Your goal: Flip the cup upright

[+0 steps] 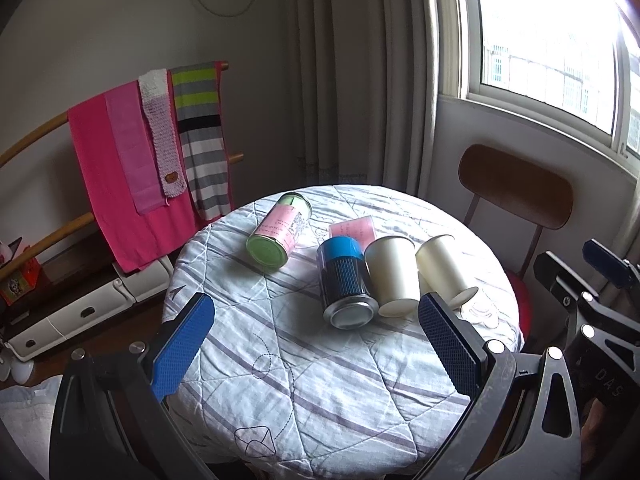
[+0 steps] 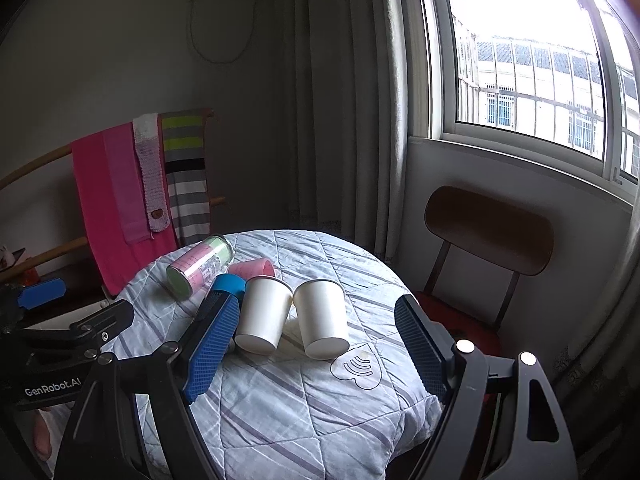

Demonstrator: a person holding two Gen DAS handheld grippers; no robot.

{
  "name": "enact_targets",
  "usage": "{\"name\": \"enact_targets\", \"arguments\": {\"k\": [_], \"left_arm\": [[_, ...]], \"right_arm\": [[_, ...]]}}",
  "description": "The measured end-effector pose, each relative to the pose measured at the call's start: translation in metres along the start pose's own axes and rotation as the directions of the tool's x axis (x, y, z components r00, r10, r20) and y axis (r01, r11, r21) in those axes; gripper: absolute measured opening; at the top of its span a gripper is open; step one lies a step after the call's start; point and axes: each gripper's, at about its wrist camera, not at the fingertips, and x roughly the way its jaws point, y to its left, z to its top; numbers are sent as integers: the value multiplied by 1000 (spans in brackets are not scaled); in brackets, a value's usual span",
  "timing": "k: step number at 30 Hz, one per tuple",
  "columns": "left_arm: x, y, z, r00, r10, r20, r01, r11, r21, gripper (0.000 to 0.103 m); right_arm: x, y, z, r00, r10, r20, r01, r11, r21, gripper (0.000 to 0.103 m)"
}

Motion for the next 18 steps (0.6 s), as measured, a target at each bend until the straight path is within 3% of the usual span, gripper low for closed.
{"name": "enact_targets", "arguments": {"k": [10, 18], "left_arm": [[7, -4, -1, 1000, 19, -16, -19, 1000, 10, 103], [11, -2, -3, 999, 40, -33, -40, 999, 5, 103]], "right_arm": [[7, 4, 1, 1000, 25, -7, -26, 999, -22, 82], [18, 6, 0, 994, 94, -48, -96, 995, -38, 82]]}}
